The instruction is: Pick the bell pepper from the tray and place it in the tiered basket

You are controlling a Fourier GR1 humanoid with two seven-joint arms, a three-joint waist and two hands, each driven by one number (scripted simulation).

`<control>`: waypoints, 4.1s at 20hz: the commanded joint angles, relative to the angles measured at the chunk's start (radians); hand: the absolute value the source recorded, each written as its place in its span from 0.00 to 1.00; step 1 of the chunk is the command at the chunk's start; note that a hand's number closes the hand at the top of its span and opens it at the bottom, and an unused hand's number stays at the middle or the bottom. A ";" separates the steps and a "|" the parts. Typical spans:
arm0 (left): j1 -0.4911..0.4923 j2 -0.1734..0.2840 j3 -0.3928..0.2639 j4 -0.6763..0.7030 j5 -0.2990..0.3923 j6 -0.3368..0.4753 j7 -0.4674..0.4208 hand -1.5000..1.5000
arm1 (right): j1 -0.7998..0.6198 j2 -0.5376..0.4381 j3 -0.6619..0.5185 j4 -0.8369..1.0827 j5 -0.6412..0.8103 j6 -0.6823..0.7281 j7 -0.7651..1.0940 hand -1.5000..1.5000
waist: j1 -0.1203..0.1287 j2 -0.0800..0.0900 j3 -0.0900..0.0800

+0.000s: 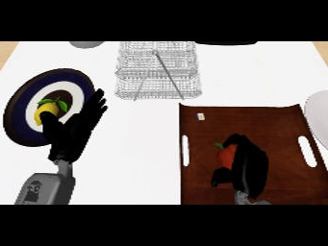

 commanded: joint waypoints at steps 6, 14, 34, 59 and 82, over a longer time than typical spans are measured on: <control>-0.019 0.002 0.016 0.025 0.007 -0.013 -0.005 0.50 | -0.062 0.025 0.062 -0.147 -0.099 0.506 0.100 1.00 | 0.003 0.016 0.018; 0.006 -0.008 0.006 -0.016 0.003 -0.008 0.014 0.50 | -0.169 0.031 0.156 -0.601 -0.162 0.579 0.400 1.00 | 0.001 0.012 0.018; -0.010 0.013 0.031 -0.010 0.012 -0.044 0.015 0.50 | -0.985 0.031 -0.158 -0.428 -0.219 0.941 0.512 1.00 | 0.022 0.016 0.016; -0.023 -0.036 -0.004 0.009 -0.032 -0.027 -0.011 0.50 | -1.422 0.031 -0.493 0.770 -0.303 0.207 0.066 1.00 | 0.058 0.033 0.017; -0.057 -0.026 0.003 0.024 -0.019 -0.061 -0.004 0.50 | -1.568 0.032 -0.630 1.057 -0.666 -0.360 -0.399 0.00 | 0.091 0.039 0.016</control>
